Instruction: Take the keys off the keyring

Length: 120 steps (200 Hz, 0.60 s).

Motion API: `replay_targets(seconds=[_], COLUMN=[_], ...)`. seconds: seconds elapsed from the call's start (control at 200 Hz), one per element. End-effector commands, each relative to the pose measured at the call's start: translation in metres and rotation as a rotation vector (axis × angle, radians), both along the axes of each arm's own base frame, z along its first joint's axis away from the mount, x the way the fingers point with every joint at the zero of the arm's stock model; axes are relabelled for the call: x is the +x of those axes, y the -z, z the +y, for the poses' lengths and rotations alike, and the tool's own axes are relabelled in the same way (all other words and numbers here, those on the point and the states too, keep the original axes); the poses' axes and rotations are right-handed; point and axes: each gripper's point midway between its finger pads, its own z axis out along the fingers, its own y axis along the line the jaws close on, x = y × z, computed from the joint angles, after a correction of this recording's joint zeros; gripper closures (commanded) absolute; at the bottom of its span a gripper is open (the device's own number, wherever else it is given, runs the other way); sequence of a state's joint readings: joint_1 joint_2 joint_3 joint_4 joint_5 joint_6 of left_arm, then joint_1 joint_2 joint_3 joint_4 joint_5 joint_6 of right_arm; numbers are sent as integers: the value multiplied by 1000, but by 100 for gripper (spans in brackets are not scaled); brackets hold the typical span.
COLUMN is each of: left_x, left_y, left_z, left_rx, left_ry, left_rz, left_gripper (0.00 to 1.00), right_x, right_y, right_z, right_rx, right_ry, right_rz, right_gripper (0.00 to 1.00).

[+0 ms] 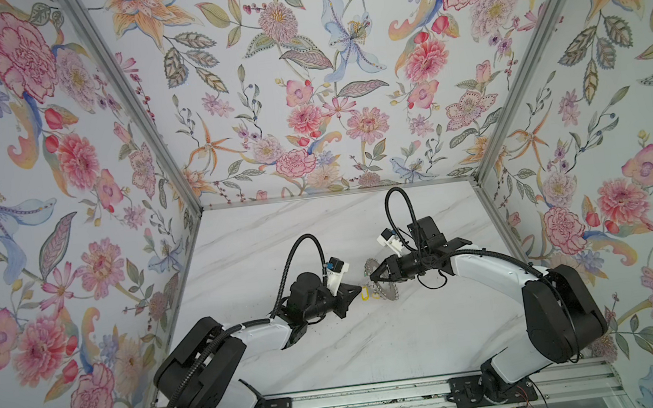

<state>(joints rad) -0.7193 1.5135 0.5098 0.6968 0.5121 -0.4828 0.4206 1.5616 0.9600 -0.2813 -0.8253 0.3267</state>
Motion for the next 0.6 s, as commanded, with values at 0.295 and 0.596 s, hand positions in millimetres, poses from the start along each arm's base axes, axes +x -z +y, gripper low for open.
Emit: replay_targets(seconds=[0.295, 0.596], left_x=[4, 7], left_y=[19, 19], left_z=[-7, -10], left_rx=[20, 12], left_ry=[8, 4], left_rz=[20, 18], left_gripper=[100, 87], right_x=[6, 5], right_y=[11, -1], right_z=[6, 10], right_rx=[19, 14], right_ry=[-27, -44], right_rz=[-6, -14], right_gripper=[87, 87])
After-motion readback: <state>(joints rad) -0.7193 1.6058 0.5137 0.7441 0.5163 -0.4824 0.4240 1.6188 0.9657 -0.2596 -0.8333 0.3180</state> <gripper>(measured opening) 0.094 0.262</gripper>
